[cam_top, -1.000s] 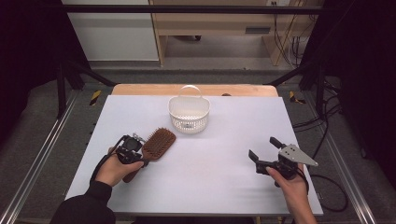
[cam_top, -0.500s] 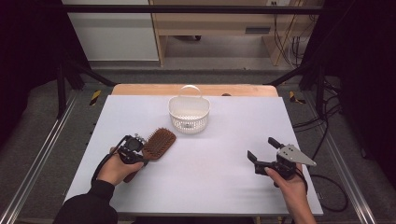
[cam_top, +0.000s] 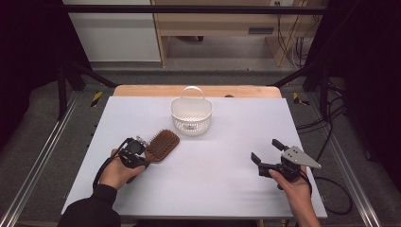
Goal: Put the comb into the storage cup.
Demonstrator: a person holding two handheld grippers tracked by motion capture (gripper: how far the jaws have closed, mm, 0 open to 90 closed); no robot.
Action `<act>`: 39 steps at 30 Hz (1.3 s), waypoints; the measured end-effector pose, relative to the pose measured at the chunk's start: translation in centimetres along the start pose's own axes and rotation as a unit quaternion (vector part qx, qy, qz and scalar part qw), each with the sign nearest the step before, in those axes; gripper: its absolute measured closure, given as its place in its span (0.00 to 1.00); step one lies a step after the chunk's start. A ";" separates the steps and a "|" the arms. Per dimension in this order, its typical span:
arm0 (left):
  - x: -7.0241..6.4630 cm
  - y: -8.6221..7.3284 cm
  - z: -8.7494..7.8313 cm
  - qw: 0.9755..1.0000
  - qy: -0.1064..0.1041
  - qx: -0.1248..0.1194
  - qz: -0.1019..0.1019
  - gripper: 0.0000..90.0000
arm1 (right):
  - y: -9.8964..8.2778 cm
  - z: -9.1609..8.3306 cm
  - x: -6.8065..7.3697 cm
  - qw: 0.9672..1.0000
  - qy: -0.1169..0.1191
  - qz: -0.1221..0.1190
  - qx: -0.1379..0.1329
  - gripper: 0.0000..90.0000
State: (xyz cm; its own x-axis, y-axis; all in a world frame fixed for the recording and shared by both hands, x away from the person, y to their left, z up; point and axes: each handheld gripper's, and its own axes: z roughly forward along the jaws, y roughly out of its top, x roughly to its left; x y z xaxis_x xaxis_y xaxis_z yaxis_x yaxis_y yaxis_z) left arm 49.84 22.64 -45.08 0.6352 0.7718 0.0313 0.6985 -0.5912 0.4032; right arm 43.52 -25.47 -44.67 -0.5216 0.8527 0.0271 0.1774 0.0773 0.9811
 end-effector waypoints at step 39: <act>-2.1 -4.7 -3.6 0.967 0.048 -0.249 -0.005 0.80 | 0.3 0.9 1.4 0.999 0.017 0.035 -0.006 0.05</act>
State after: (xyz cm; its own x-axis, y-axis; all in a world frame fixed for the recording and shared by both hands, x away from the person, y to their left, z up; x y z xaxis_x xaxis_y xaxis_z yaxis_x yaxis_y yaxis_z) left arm 44.01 24.66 -43.78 0.5787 0.8093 0.1009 0.4435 -0.4161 0.7938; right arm 43.65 -23.78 -44.50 -0.5359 0.8381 0.1019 0.2052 0.0122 0.9786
